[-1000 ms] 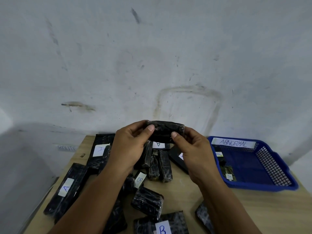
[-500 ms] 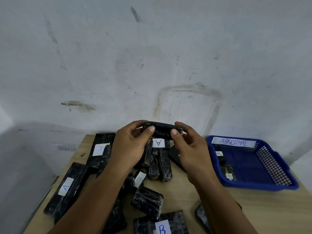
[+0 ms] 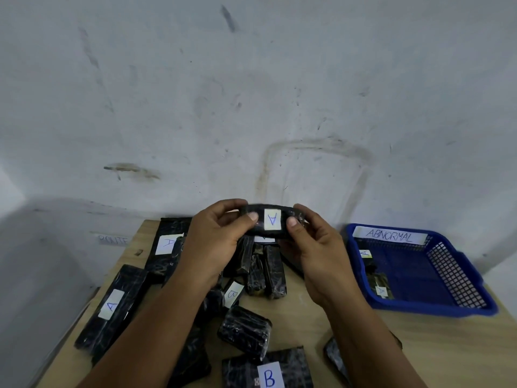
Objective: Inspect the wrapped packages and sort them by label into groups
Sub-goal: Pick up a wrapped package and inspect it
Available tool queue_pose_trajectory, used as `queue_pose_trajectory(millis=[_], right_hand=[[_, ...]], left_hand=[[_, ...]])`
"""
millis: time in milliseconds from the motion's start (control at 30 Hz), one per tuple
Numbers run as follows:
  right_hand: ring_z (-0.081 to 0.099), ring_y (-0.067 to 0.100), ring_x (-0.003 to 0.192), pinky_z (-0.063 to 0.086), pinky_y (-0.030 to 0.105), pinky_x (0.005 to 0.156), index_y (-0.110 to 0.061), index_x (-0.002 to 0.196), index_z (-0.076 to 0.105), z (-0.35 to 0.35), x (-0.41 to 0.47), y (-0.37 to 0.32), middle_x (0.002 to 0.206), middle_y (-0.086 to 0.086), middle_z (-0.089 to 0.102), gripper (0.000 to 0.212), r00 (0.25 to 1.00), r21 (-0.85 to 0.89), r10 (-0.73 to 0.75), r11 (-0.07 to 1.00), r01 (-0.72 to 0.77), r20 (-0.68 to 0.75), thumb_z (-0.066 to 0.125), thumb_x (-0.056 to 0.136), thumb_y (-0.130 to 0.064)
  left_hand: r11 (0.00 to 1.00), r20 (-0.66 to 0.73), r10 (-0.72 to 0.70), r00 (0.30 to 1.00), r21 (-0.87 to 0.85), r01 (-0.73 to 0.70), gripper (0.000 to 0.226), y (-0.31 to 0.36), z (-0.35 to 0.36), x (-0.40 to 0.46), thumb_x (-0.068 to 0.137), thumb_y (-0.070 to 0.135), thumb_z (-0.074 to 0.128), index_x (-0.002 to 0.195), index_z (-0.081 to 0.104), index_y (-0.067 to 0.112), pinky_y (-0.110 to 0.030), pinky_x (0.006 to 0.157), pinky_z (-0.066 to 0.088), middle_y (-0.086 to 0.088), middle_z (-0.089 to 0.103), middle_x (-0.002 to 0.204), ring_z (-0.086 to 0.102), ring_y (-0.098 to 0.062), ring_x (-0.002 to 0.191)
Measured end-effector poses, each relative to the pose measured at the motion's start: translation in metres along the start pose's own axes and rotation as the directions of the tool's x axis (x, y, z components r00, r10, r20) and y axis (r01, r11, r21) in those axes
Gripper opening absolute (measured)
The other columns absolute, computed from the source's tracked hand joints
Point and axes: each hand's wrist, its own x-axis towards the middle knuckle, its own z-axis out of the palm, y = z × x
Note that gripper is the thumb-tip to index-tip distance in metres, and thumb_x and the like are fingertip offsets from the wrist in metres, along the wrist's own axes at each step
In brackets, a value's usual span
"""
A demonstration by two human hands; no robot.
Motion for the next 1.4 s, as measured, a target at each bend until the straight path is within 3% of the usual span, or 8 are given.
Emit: queue_pose_trajectory(millis=[233, 333, 567, 633, 833, 1133, 1300, 1400], right_hand=[[0.076, 0.016, 0.083, 0.062, 0.028, 0.074, -0.017, 0.132, 0.059, 0.006, 0.0, -0.006, 0.093, 0.009, 0.078, 0.041, 0.997, 0.195, 0.002, 0.981, 0.012, -0.072, 0.071, 0.094, -0.008], [0.075, 0.019, 0.078, 0.062, 0.029, 0.066, -0.01, 0.127, 0.06, 0.006, -0.002, -0.011, 0.09, 0.008, 0.078, 0.038, 0.996, 0.258, 0.02, 0.966, 0.004, -0.09, 0.072, 0.092, -0.005], [0.072, 0.013, 0.088, 0.053, 0.034, 0.083, -0.015, 0.104, 0.079, 0.006, -0.009, -0.013, 0.098, 0.004, 0.079, 0.036, 1.0, 0.131, 0.005, 0.991, -0.007, 0.009, 0.066, 0.085, -0.043], [0.074, 0.012, 0.082, 0.056, 0.031, 0.076, -0.013, 0.099, 0.079, 0.007, -0.011, -0.014, 0.093, 0.005, 0.079, 0.029, 1.0, 0.135, -0.007, 0.991, 0.003, 0.025, 0.061, 0.094, -0.036], [0.077, 0.024, 0.09, 0.061, 0.03, 0.077, -0.003, 0.106, 0.076, 0.005, -0.016, -0.013, 0.099, 0.016, 0.079, 0.016, 0.994, -0.017, -0.084, 0.996, 0.086, 0.074, 0.065, 0.099, -0.012], [0.077, 0.021, 0.098, 0.061, 0.031, 0.083, -0.013, 0.108, 0.08, 0.001, -0.018, -0.014, 0.101, 0.007, 0.081, 0.016, 0.978, -0.183, -0.168, 0.965, 0.188, 0.123, 0.072, 0.095, -0.018], [0.069, 0.017, 0.098, 0.057, 0.04, 0.093, -0.039, 0.123, 0.071, 0.001, -0.011, -0.012, 0.093, -0.008, 0.075, 0.076, 0.993, -0.248, 0.116, 0.963, -0.105, 0.029, 0.065, 0.065, -0.088], [0.065, 0.022, 0.081, 0.055, 0.042, 0.081, -0.019, 0.117, 0.075, 0.0, -0.008, -0.017, 0.093, 0.012, 0.076, 0.052, 0.941, -0.062, 0.331, 0.943, -0.327, 0.073, 0.06, 0.094, -0.063]], left_hand=[[0.999, 0.026, 0.009, 1.0, -0.036, -0.008, 0.004, -0.007, 0.001, -0.001, 0.091, 0.007, 0.072, 0.089, 0.069, 0.008, -0.016, 0.056, 0.052, 0.003, 0.075, 0.071, 0.071, -0.005, 0.064], [0.997, 0.141, -0.015, 0.99, 0.071, 0.005, 0.006, -0.008, -0.002, 0.0, 0.089, 0.013, 0.075, 0.088, 0.069, 0.014, -0.024, 0.068, 0.054, 0.001, 0.077, 0.08, 0.073, -0.009, 0.073], [0.964, 0.222, 0.081, 0.972, 0.232, -0.133, 0.023, -0.007, -0.01, -0.001, 0.094, 0.014, 0.071, 0.104, 0.072, 0.035, -0.013, 0.072, 0.053, 0.013, 0.078, 0.089, 0.07, 0.005, 0.08], [0.951, 0.257, 0.108, 0.96, 0.254, -0.175, 0.025, -0.008, -0.009, -0.004, 0.094, 0.013, 0.071, 0.107, 0.069, 0.034, -0.003, 0.075, 0.047, 0.024, 0.076, 0.093, 0.067, 0.013, 0.088], [0.897, 0.336, 0.27, 0.903, 0.254, -0.362, 0.04, -0.005, -0.004, -0.01, 0.089, 0.04, 0.065, 0.129, 0.066, 0.042, -0.023, 0.103, 0.05, 0.018, 0.072, 0.123, 0.063, 0.001, 0.12], [0.843, 0.313, 0.381, 0.87, 0.27, -0.466, 0.038, -0.008, -0.009, -0.005, 0.089, 0.025, 0.073, 0.121, 0.067, 0.044, -0.023, 0.1, 0.052, 0.021, 0.073, 0.118, 0.066, 0.001, 0.114], [0.77, 0.242, 0.498, 0.833, 0.319, -0.553, 0.041, -0.014, -0.011, 0.0, 0.089, 0.01, 0.075, 0.125, 0.07, 0.03, -0.024, 0.102, 0.05, 0.014, 0.07, 0.121, 0.064, -0.003, 0.117], [0.692, 0.329, 0.569, 0.753, 0.303, -0.655, 0.042, -0.013, -0.011, -0.001, 0.088, 0.005, 0.073, 0.125, 0.07, 0.023, -0.022, 0.105, 0.047, 0.014, 0.069, 0.127, 0.062, -0.008, 0.124]])
